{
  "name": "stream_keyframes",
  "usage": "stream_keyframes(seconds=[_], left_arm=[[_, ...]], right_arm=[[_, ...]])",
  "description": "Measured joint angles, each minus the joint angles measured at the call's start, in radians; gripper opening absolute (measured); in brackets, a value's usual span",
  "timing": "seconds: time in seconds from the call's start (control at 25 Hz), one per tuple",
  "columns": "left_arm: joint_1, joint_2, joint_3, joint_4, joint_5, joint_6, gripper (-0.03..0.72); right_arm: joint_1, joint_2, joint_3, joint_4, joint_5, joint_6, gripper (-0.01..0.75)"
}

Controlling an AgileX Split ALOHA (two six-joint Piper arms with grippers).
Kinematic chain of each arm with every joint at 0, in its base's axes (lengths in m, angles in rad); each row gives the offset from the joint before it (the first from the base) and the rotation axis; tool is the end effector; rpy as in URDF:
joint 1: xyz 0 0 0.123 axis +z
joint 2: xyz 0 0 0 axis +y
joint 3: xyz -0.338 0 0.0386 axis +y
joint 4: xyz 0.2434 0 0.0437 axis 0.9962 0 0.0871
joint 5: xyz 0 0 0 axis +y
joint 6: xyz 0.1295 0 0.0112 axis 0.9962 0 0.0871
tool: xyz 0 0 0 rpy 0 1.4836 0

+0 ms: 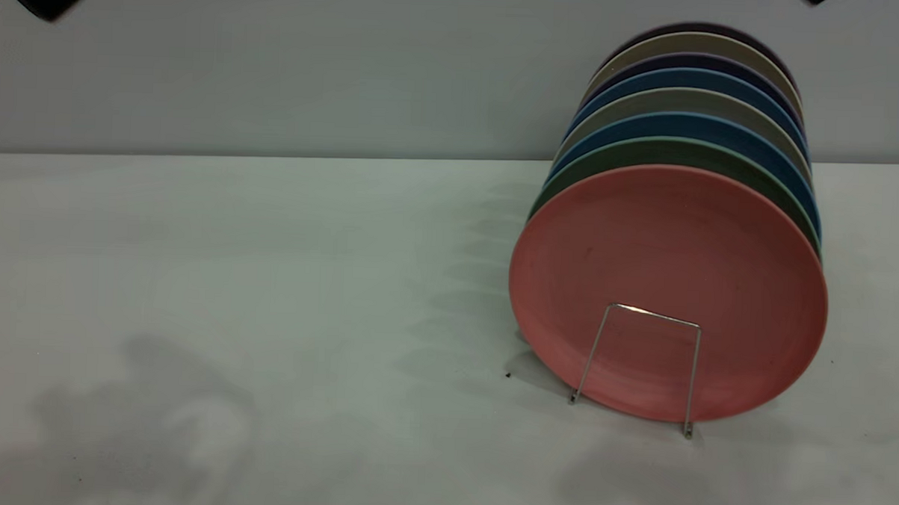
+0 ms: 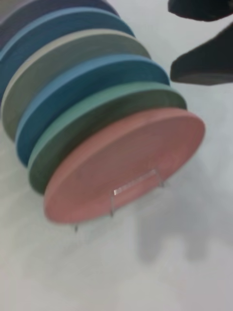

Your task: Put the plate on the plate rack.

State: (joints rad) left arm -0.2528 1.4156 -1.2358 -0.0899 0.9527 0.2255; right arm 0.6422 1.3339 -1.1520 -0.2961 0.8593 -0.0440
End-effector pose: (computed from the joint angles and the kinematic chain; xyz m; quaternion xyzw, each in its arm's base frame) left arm 0.2865 -0.0838 0.3503 0.2133 0.9410 -0.0457 0.2589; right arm 0.2422 0.1453 0.3577 -0.3715 0.8680 -0.0412 0.3269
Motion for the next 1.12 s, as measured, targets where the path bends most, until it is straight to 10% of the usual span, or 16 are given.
stream_keyframes(seconds=[0.84, 1.12], left_arm=[[0.0, -0.611, 0.305, -0.001, 0.083, -0.052, 0.539], [0.0, -0.801, 0.4, -0.001, 0.166, -0.105, 0.539]], right_arm=[[-0.001, -0.456, 0.008, 0.289, 0.367, -0.091, 0.239], [-0.001, -0.708, 0.223, 0.296, 0.381, -0.072, 0.239]])
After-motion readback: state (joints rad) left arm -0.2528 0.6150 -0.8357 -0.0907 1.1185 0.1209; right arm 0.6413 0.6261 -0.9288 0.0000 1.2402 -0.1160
